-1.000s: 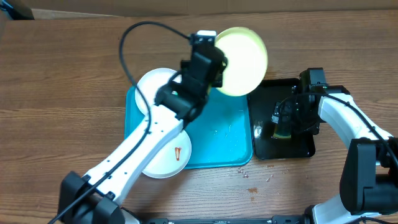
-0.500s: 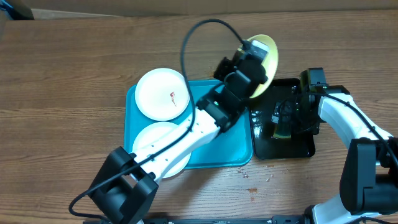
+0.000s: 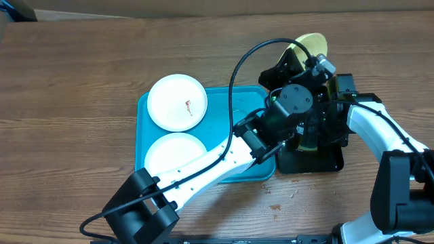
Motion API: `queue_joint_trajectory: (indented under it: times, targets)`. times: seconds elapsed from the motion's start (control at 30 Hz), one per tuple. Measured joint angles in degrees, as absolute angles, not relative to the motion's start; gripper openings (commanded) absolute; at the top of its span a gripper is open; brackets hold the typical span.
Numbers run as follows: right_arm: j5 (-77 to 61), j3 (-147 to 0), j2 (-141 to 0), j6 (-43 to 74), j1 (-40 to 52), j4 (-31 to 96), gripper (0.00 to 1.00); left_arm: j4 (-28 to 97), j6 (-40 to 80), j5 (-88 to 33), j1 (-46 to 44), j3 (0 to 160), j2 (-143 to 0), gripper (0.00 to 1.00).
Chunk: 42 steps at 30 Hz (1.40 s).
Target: Clean dirty plates on tray and stack at the side
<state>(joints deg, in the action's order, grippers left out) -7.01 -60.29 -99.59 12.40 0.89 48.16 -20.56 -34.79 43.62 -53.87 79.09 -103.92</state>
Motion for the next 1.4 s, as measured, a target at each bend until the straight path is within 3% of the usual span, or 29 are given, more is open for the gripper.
queue_joint_trajectory:
  times: [0.27,0.5,0.7,0.93,1.2,1.4]
  targets:
    - [-7.03,-60.29,-99.59,12.40,0.91,48.18,1.00,-25.04,-44.62,45.95,-53.95,79.09,-103.94,0.04]
    - [-7.03,-60.29,-99.59,12.40,0.91,48.18,1.00,-25.69,-46.22,46.46,-54.04,79.09,-103.94,0.04]
    - [-7.01,-60.29,-99.59,12.40,0.89,48.21,1.00,-11.57,-28.95,46.85,-53.01,79.44,-103.94,0.04]
    - [-7.01,-60.29,-99.59,12.40,0.91,48.18,1.00,5.17,-4.19,34.44,-43.77,79.44,-103.96,0.04]
    - [-7.03,-60.29,-99.59,12.40,0.91,48.18,1.00,14.02,15.81,4.75,-24.88,79.77,-101.67,0.04]
    - [-7.03,-60.29,-99.59,12.40,0.91,48.18,1.00,24.82,23.59,-7.62,-5.50,80.68,-95.15,0.04]
